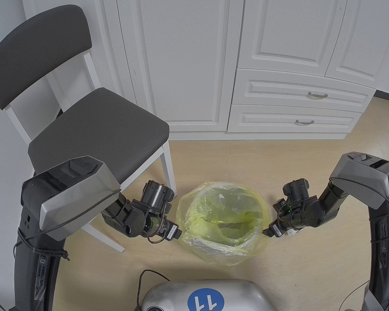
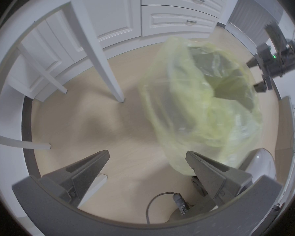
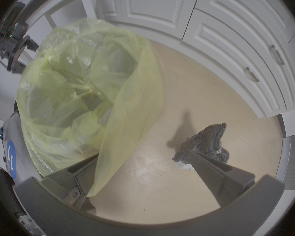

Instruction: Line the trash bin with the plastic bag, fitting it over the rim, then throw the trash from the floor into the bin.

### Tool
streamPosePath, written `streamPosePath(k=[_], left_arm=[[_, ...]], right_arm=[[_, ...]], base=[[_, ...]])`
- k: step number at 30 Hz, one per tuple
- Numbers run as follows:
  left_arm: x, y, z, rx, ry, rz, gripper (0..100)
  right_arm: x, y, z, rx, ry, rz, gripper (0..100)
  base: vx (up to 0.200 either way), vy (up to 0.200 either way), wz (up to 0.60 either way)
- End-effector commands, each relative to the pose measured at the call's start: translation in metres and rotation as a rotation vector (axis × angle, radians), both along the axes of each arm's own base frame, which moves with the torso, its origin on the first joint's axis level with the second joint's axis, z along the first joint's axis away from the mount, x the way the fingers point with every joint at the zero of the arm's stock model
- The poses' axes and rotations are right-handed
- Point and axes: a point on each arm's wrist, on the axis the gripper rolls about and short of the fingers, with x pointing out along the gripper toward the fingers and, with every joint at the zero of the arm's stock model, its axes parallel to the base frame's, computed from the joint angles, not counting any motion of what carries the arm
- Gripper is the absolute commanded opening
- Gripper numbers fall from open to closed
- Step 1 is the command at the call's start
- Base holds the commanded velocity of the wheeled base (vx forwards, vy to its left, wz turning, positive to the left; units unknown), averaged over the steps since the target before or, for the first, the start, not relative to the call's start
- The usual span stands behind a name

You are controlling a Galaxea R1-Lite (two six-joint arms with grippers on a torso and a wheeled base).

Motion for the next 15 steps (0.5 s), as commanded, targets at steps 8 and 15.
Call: streamPosePath(k=[8,15], left_arm=[[0.029,0.016,-0.017,0.009,0.073,0.06,100],[0.024,0.024,-0.003,-0.003,0.087,0.099,100]], right_arm=[[0.014,0.005,-0.007,-0.039,0.055,-0.016,100],[0.003,0.0,0.003,-0.033,0.061,-0.013,100]], base=[[0.0,0.0,0.0],[0.0,0.0,0.0]])
